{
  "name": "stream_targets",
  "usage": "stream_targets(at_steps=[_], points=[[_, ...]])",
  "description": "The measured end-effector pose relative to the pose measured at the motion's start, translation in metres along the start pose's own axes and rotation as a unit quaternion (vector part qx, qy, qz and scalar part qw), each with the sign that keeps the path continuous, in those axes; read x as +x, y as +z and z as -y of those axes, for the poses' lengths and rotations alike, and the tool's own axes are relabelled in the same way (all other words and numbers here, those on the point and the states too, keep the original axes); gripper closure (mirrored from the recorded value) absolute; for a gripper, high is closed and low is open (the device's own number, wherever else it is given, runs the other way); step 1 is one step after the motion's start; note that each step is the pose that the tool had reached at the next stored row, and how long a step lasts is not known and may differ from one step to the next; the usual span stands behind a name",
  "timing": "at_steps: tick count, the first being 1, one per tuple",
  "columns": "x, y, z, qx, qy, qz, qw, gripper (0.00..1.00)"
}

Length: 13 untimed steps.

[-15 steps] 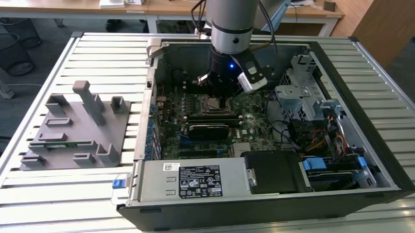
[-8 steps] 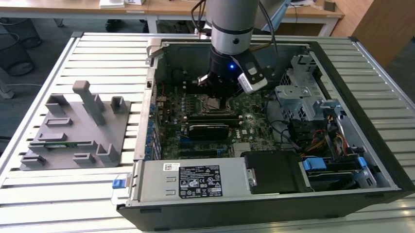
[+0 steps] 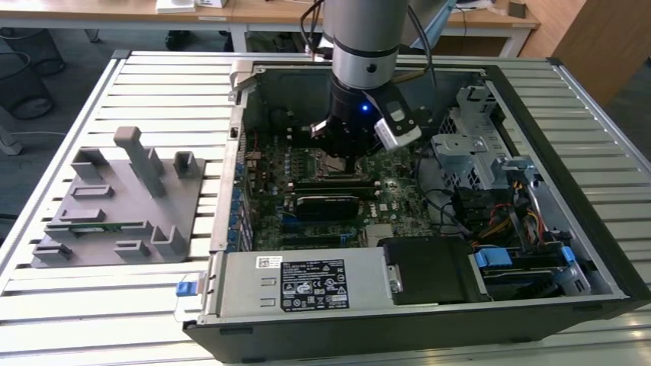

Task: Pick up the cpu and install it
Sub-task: 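Install the second cpu locking lever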

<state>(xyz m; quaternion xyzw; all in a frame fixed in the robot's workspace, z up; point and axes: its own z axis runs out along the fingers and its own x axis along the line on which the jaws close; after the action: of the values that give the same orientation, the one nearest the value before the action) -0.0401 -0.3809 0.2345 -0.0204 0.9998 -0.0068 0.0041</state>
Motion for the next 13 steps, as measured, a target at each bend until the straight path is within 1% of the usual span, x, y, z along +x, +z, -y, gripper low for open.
stream_targets(at_steps=[3,4,5,6,7,8,9,11,13], points=[[0.0,0.0,0.0007,-0.0005,0.0,-0.0002,1.0,0.89],[-0.0001,0.0,0.001,-0.0026,0.0,-0.0005,1.0,0.89],[-0.0003,0.0,0.0012,-0.0028,0.0,-0.001,1.0,0.89],[-0.0008,0.0,0.0012,-0.003,0.0,-0.003,1.0,0.89],[-0.0007,0.0,0.0012,-0.0033,0.0,-0.0059,1.0,0.89],[-0.0006,0.0001,0.0013,-0.0048,0.0,-0.0082,1.0,0.89],[0.0005,0.0003,0.0014,-0.0069,0.0,-0.0088,0.9999,0.89],[0.0047,0.0012,0.0013,-0.0105,0.0,-0.0087,0.9999,0.89],[0.0115,0.0021,0.001,-0.0146,0.0,-0.0086,0.9999,0.89]])
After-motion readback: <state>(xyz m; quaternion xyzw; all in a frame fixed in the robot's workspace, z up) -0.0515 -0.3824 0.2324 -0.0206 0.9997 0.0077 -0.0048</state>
